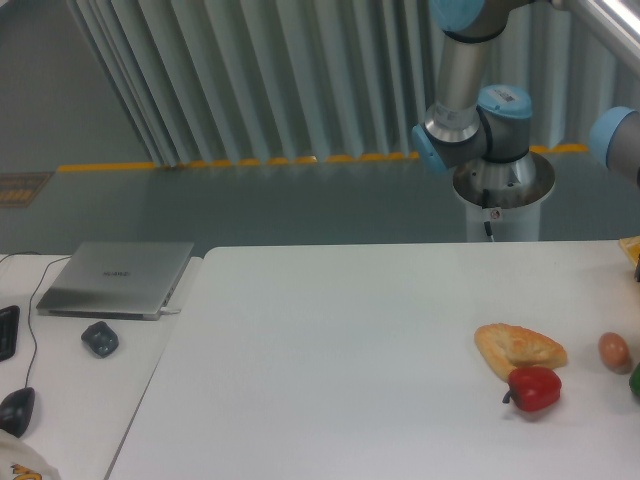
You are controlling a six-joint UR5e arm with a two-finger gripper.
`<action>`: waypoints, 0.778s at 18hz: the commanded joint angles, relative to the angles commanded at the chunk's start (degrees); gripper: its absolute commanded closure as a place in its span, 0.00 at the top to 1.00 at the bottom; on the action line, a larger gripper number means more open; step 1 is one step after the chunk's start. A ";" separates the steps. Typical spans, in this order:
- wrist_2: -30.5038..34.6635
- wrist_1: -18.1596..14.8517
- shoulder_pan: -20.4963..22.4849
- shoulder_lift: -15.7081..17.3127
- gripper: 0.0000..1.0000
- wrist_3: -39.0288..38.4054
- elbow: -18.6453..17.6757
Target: Place the yellow pepper on the table
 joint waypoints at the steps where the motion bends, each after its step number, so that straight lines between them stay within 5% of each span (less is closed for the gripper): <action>1: 0.00 0.00 0.00 0.00 1.00 0.00 0.00; 8: -2.29 0.09 -0.09 0.62 1.00 -1.49 -1.32; 14: -4.83 2.27 6.41 2.46 1.00 -1.67 -5.01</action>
